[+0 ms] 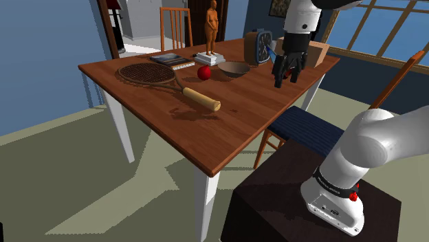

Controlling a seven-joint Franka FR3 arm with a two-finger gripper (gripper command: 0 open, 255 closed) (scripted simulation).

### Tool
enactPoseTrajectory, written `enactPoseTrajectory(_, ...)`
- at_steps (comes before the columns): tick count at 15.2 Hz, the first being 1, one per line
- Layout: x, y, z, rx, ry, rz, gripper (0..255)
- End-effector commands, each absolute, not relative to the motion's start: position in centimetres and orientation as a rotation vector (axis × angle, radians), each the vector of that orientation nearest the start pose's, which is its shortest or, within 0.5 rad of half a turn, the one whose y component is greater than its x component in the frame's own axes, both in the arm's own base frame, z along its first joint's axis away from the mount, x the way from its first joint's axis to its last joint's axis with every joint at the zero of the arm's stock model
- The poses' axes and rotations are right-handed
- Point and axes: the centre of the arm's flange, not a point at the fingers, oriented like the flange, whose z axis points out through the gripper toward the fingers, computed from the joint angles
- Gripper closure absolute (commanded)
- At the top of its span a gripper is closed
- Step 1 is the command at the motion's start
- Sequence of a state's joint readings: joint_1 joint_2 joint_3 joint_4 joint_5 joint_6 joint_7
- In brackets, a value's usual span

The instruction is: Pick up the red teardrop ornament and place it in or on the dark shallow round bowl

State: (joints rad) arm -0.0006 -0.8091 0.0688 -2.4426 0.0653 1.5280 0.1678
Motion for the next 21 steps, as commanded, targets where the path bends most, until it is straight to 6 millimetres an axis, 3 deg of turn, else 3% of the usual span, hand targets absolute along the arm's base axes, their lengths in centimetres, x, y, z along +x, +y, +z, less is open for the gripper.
enactPoseTrajectory(1,29.2,3.2,55.3,-3.127,0.195,0.169,0)
enactPoseTrajectory(21,54.5,1.0,51.1,-2.941,0.36,0.113,0)
